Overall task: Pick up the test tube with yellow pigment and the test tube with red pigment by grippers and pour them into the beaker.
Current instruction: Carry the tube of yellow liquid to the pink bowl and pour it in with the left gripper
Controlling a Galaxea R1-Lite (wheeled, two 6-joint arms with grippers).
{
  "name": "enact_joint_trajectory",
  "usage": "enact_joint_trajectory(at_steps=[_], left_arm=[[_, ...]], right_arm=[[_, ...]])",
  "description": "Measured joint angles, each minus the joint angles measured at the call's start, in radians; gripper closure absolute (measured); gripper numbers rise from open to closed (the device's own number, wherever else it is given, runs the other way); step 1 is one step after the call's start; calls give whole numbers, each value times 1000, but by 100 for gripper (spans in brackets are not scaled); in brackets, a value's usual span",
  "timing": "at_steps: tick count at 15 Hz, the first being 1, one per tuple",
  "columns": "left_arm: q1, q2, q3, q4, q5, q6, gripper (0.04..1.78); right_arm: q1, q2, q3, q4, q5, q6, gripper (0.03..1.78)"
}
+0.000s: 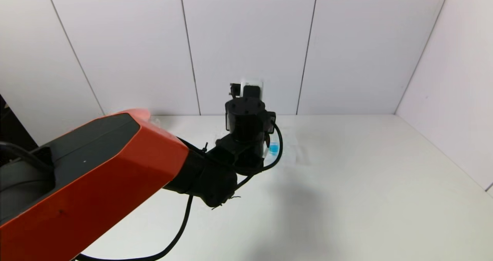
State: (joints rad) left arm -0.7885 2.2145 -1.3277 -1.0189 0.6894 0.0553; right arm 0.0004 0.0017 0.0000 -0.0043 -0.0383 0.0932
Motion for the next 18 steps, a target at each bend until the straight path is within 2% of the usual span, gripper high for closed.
enact_joint_trajectory(at_steps=[5,8,10,13,15,18], left_arm=[[-5,-76,46,8,-16,23,138],[9,-156,169,21,-103,22,138],[46,-246,278,47,-217,21,138],[147,-414,414,126,-428,13,138],[260,-525,486,198,-581,10,138],[483,-660,569,308,-828,10,138]], right_arm=[[0,0,0,0,0,0,10],[0,0,0,0,1,0,10],[0,0,0,0,0,0,10],[0,0,0,0,0,0,10],[0,0,0,0,0,0,10],[0,0,0,0,0,0,10]])
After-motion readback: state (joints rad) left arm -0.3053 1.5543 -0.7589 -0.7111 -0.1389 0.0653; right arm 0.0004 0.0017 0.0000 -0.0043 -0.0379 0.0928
